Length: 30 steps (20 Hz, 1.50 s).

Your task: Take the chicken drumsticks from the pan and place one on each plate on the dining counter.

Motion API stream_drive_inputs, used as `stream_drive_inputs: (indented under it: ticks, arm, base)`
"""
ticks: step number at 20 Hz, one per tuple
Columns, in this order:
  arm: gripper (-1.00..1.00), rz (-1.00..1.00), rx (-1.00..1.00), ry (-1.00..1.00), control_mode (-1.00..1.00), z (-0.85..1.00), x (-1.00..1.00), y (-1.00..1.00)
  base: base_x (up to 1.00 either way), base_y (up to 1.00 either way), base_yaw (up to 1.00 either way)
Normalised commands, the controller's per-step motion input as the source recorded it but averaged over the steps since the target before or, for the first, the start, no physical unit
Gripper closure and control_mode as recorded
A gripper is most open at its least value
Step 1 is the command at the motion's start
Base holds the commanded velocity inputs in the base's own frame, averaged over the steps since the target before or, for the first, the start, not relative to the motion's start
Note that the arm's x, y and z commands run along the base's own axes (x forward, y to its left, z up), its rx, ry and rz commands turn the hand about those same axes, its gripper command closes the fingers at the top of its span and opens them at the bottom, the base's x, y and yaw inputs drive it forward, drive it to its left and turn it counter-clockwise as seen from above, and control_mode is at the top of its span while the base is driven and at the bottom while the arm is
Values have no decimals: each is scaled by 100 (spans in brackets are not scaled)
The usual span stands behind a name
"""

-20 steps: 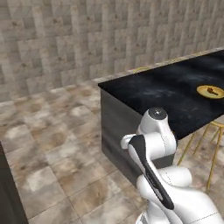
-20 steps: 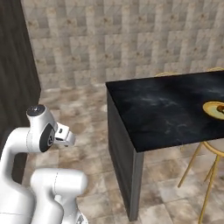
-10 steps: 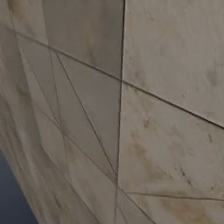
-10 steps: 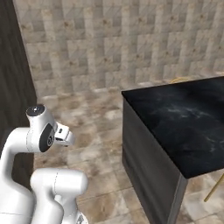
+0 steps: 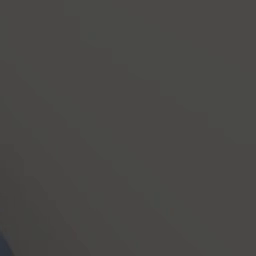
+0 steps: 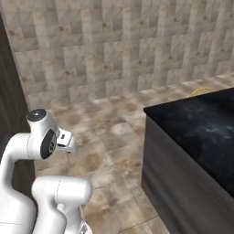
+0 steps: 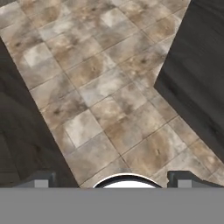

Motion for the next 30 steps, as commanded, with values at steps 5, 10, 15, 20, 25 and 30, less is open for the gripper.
stream_drive_inputs:
  ticks: [5,10,15,20,25,30]
  arm:
    - [-100,0,0,0,100,0,0,0]
    - [-100,0,0,0,100,0,0,0]
    - [-100,0,0,0,100,0,0,0]
    - [-100,0,0,0,100,0,0,0]
    - [-100,0,0,0,100,0,0,0]
    - [-100,0,0,0,100,0,0,0]
  base:
    - [71,73,-39]
    - [82,60,-50]
    - [82,60,-51]
    - [78,65,-45]
    - [78,64,-46]
    - [79,61,-49]
